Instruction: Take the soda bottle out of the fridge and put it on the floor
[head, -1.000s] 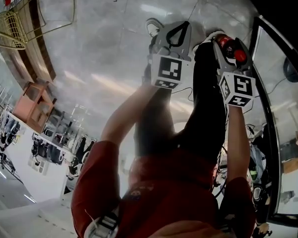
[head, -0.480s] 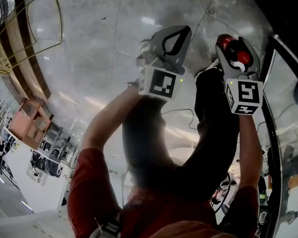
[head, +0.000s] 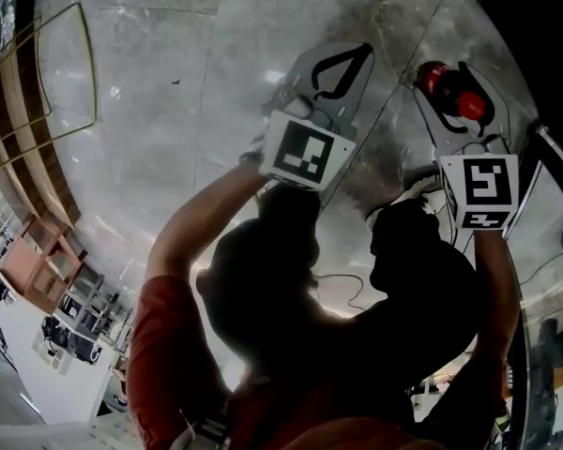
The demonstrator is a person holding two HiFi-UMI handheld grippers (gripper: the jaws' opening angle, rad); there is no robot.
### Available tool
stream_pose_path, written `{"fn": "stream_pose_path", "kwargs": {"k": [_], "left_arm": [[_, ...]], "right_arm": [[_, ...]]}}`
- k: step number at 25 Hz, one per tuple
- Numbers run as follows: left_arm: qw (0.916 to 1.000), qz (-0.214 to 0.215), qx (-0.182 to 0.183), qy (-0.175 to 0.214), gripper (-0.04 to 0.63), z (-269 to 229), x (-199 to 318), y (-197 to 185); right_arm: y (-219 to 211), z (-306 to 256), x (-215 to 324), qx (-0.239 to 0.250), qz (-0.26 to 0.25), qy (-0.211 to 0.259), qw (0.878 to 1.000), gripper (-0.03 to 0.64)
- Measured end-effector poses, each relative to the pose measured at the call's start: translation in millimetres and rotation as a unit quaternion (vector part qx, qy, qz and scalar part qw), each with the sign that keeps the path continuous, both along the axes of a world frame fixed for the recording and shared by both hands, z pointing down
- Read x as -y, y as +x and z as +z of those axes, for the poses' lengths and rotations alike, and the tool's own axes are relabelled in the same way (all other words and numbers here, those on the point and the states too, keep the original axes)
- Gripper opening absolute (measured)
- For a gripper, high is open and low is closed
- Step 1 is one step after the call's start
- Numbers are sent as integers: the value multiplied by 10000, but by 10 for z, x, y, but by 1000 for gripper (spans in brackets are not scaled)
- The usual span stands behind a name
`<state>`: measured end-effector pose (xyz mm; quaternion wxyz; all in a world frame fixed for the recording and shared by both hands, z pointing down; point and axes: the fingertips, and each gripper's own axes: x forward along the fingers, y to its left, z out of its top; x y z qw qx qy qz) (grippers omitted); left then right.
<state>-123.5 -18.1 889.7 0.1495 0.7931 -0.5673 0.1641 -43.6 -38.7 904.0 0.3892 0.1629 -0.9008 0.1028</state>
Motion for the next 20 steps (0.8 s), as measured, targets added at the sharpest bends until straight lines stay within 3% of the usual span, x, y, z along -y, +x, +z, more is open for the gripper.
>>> {"fn": "stream_pose_path", "kwargs": {"k": [4,9,20], "left_arm": [[9987,-192,-180,437,0,220,42,19],[9948,-545,18,855,0,352,-24,-110],[9944,-734,-262,713,0,539,-81,-186]], "right_arm": [[-128,253,76,138,-12,165,9998,305],[-173,457,111,480,193,-106,9986,305],[-217,816,259,320,240,176,9990,305]]}}
